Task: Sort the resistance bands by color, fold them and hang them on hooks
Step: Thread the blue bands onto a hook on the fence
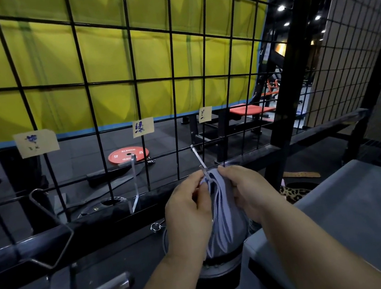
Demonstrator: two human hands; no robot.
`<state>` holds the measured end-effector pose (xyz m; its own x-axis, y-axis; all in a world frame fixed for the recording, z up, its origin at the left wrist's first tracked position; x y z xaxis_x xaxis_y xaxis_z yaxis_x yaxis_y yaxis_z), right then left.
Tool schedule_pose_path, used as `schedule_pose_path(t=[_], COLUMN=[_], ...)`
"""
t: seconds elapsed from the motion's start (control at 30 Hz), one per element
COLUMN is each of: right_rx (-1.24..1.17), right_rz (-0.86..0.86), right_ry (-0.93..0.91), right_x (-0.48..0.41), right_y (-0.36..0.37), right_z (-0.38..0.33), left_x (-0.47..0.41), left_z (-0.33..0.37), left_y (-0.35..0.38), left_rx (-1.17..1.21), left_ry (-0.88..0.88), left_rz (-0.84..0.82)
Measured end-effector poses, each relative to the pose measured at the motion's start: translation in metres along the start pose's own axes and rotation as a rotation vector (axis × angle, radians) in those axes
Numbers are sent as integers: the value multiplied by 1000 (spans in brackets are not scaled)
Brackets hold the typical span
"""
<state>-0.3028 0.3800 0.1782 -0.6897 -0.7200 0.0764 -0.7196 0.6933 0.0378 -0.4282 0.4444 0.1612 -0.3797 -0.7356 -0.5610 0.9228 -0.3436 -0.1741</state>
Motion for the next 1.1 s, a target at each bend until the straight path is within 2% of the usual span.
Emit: schedule_pose_path(t=[0.33, 0.57, 0.83, 0.93, 1.1], right_rx=[-126, -235, -60, -60, -73], right_rz=[-71, -69, -101, -153, -117], right_ry=[47, 50, 25, -16, -42], right_x=[-2, -4, -3, -2, -3], right_y=[1, -1, 4, 7, 7], right_z=[2, -1, -2, -3, -2], left_x=[-9, -6, -1, 0, -3], left_z=[3, 7, 8, 6, 0], left_y=[-4, 3, 8, 9, 9], left_rx=[-67, 4, 9, 19, 5], left_ry=[95, 4, -16, -16, -15], left_rz=[66, 90, 102, 57, -8])
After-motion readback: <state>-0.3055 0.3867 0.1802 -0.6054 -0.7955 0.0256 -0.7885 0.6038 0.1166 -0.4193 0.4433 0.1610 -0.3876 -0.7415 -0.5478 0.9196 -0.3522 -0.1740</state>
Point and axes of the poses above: each hand's wrist, its own x-axis away from the middle knuckle, its own y-axis out of the palm, z = x × y, the point moved 3 cm from there along -x, towards the middle knuckle
